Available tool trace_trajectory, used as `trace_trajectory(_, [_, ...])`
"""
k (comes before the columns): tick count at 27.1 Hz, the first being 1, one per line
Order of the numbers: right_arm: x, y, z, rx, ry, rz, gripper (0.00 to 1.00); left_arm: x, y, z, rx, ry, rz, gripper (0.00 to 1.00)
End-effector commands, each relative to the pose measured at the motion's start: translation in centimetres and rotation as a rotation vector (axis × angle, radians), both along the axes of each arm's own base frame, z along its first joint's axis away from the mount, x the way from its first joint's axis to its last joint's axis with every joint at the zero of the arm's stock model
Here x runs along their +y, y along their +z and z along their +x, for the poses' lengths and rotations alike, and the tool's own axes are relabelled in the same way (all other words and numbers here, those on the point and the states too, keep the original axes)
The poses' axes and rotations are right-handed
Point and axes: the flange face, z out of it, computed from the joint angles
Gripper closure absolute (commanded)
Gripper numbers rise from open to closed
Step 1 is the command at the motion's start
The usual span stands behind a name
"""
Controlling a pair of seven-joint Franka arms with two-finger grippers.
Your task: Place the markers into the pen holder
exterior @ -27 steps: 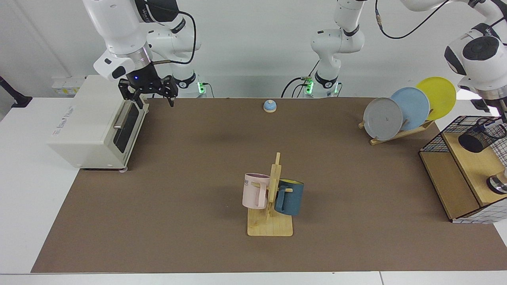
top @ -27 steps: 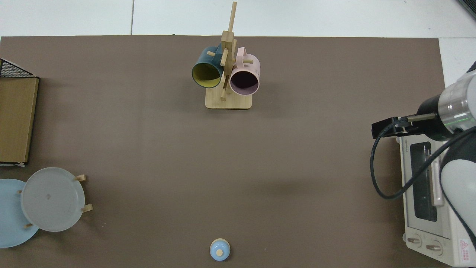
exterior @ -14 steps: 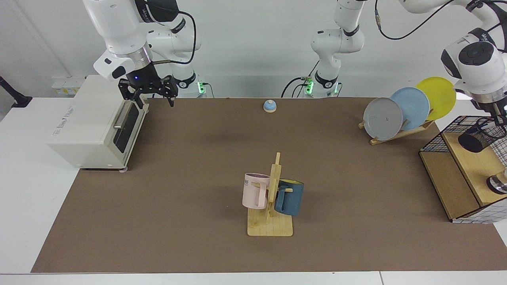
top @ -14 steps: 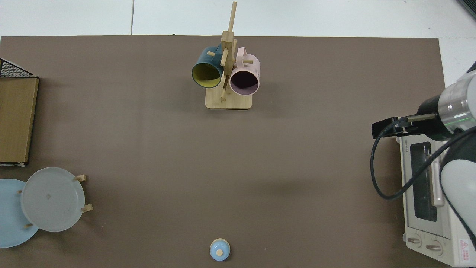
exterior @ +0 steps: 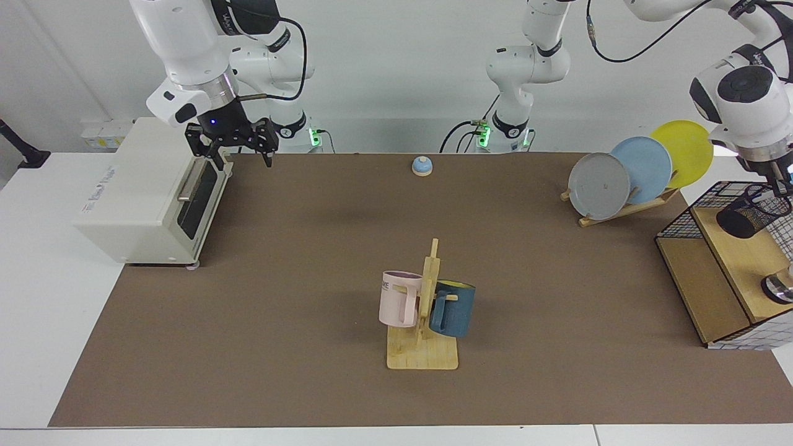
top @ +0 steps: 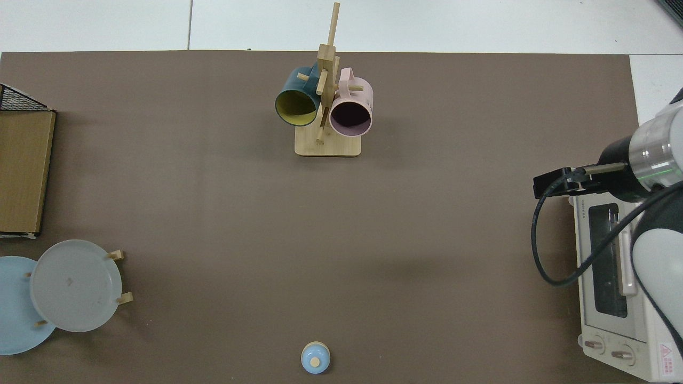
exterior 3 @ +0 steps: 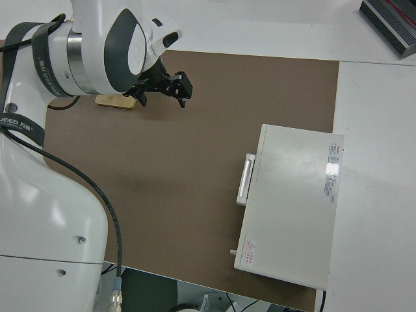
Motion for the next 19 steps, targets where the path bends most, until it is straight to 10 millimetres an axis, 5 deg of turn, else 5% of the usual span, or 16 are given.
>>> trace_trajectory(1, [0.0,0.2,-0.2,0.008,-0.018,0.006,0.00,-0.2,-0.1,-0.7,-0.024,0.008,-0.025,0.23])
trace_trajectory(15, [0.0,0.3,-0.2,0.006,-0.018,0.006,0.00,-0.2,0.5,-0.4,-0.037,0.018,-0.027,0.17])
trace_trajectory(19, [0.0,0.3,-0.2,0.006,-0.018,0.006,0.00,-0.2,1.7,-0.1,-0.044,0.012,-0.016,0.08])
